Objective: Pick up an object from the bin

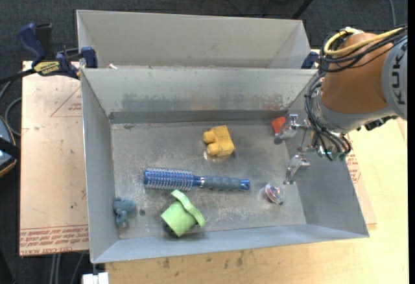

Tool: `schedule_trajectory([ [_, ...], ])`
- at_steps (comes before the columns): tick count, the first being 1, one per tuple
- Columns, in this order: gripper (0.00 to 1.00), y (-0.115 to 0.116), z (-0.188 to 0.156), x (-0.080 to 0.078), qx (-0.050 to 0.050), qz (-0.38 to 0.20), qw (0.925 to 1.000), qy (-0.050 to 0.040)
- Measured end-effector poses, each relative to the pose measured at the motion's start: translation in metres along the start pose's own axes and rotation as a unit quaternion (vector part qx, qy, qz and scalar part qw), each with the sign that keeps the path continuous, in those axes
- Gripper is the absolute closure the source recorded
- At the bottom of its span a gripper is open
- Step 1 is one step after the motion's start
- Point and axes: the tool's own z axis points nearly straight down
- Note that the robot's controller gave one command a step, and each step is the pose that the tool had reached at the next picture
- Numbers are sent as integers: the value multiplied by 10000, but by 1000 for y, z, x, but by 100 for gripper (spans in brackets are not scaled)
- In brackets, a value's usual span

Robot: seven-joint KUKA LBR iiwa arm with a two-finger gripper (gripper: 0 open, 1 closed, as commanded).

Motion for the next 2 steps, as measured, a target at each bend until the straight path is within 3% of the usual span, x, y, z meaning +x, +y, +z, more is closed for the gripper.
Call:
schedule_trajectory([
  [1,0,32,85,23,13,-55,10000,-73],
  [2,0,102,82,32,20,-318,9994,-106],
])
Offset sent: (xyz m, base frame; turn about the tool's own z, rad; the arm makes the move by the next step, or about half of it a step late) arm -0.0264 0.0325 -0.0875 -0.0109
